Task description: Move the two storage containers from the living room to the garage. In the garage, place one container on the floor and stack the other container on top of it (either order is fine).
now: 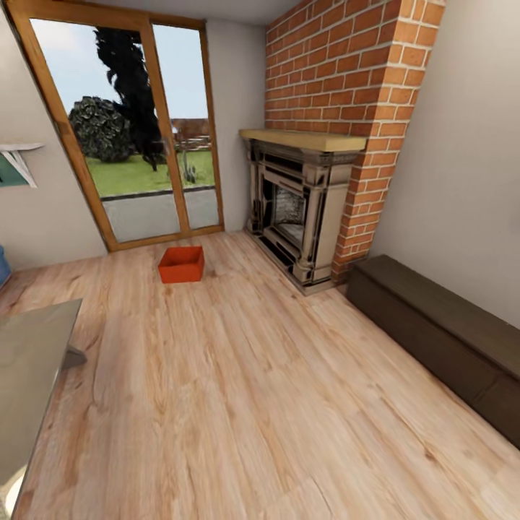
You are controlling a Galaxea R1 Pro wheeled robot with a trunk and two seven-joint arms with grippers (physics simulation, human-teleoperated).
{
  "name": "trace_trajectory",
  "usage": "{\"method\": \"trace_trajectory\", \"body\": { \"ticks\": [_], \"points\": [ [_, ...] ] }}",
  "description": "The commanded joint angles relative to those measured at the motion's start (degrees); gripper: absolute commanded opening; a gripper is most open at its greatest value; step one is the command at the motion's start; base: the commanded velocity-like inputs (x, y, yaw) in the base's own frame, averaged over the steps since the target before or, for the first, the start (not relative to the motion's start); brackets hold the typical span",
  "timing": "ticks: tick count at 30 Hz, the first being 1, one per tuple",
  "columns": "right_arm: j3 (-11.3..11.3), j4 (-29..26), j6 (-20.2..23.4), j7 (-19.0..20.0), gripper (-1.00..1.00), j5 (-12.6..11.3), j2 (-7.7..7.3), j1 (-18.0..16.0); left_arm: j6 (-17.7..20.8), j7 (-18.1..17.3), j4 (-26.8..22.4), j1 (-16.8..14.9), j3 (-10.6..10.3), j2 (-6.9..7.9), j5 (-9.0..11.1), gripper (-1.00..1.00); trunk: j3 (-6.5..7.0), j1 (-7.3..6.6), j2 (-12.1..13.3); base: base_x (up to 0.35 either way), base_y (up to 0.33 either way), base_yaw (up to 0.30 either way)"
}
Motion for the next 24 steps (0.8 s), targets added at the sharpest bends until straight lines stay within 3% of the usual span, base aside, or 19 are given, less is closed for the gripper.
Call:
{"method": "trace_trajectory", "body": {
  "ticks": [1, 18, 24],
  "points": [
    [0.48, 0.17, -0.31, -0.07, 1.0, -0.5, 0.04, -0.05, -0.21, -0.05, 0.09, -0.06, -0.15, -0.01, 0.43, 1.0, -0.06, 0.04, -0.04, 0.322, 0.0, 0.269],
    [0.48, 0.17, -0.31, -0.07, 1.0, -0.5, 0.03, -0.05, -0.21, -0.05, 0.09, -0.06, -0.16, 0.02, 0.45, 1.0, -0.06, 0.04, -0.04, 0.322, 0.0, 0.269],
    [0.48, 0.17, -0.31, -0.07, 1.0, -0.5, -0.03, -0.05, -0.21, -0.05, 0.09, -0.06, -0.16, -0.01, 0.44, 1.0, -0.06, 0.04, -0.04, 0.322, 0.0, 0.098]
  ]
}}
